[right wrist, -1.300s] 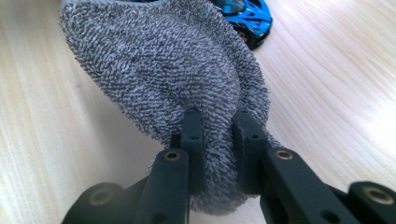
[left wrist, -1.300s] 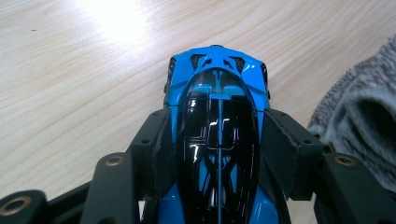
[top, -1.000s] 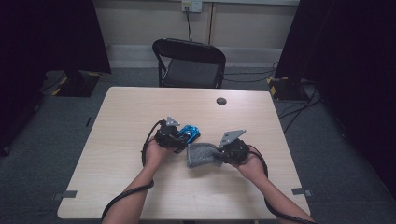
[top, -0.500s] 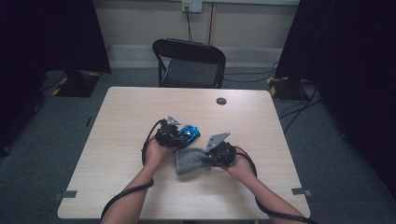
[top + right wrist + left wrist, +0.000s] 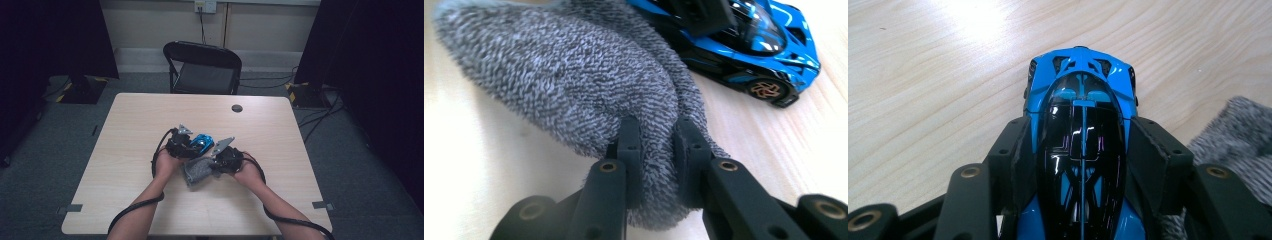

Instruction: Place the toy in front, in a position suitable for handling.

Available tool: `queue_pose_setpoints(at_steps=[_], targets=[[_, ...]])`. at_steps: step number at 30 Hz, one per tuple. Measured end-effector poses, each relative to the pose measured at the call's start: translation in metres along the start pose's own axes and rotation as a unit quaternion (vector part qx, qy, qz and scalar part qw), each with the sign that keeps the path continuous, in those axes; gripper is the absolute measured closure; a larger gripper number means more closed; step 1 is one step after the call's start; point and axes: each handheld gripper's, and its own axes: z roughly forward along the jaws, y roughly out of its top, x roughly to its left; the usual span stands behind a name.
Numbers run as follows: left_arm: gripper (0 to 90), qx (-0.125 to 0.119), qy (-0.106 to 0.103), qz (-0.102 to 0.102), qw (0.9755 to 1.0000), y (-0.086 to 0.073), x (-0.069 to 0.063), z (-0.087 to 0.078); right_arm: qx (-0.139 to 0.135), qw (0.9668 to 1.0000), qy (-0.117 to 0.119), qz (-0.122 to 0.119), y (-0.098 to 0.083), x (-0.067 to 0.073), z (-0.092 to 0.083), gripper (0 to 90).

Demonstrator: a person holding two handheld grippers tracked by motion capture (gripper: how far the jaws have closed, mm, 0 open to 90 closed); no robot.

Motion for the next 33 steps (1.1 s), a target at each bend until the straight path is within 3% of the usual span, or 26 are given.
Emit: queue_pose_setpoints(at_steps=[10,19,33], targets=[[44.2,-0.004,-0.001,0.000,1.0000,-0.001,0.000,0.000,0.003,0.9996,-0.016,0.023,-0.001,-0.019,0.005,76.4],[44.3,-0.004,-0.001,0.001,1.0000,-0.001,0.001,0.000,0.011,0.9991,-0.034,0.023,0.000,-0.026,0.005,76.3],[44.3,-0.009,-0.001,-0.003,1.0000,-0.002,0.000,0.000,0.015,0.9969,-0.055,0.054,-0.007,-0.045,0.003,76.2]])
